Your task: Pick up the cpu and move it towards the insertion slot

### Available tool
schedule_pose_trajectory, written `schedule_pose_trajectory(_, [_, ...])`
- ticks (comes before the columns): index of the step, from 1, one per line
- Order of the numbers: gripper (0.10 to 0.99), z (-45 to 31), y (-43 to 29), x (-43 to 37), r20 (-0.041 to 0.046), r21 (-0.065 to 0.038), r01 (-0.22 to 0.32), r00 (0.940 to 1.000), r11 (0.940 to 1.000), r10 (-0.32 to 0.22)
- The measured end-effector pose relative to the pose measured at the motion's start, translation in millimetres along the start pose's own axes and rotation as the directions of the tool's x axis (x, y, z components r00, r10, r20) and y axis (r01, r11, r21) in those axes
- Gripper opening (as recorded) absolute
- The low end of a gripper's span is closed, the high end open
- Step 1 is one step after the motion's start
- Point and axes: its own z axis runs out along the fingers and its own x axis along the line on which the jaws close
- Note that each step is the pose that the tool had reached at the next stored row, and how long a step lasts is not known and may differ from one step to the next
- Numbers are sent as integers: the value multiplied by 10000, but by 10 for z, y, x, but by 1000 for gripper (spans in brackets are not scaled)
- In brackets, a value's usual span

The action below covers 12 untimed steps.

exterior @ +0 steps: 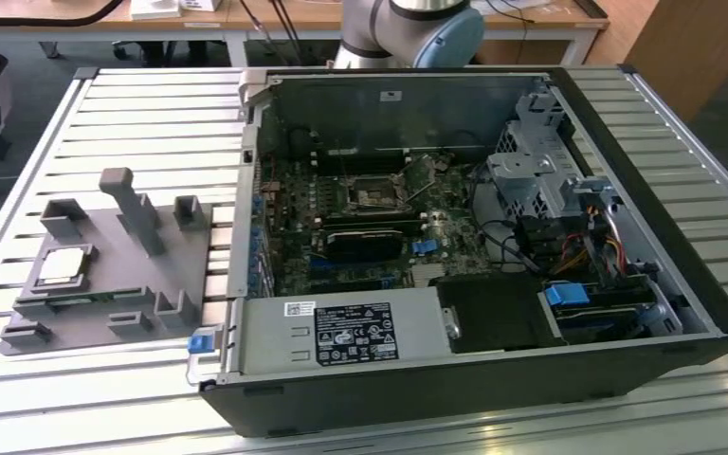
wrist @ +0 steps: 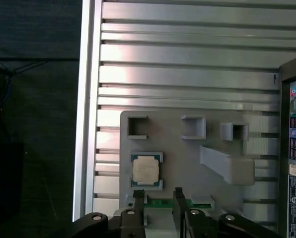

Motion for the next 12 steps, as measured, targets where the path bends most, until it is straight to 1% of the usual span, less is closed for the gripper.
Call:
schedule_pose_trajectory(1, [408, 12, -2, 5, 1, 0, 1, 10000, 10000, -1])
schedule_pose_trajectory(2, [408, 26, -4, 8, 0, 0, 1, 10000, 10000, -1])
schedule_pose_trajectory(3, [467, 43, -6, 12, 0, 0, 2, 10000, 10000, -2])
schedule_pose_trajectory(4, [467, 62, -11, 15, -1, 0, 6, 10000, 10000, -6])
schedule_pose_trajectory(7, [643, 116, -21, 23, -7, -1, 25, 10000, 10000, -25])
schedule_pose_trajectory(9, [643, 151, -23, 26, -31, 0, 29, 10000, 10000, -29])
schedule_pose_trajectory(10, [706, 169, -24, 27, -46, -1, 30, 10000, 10000, -30])
schedule_pose_trajectory(12, [706, 207, -26, 30, -76, -2, 30, 10000, 10000, -30])
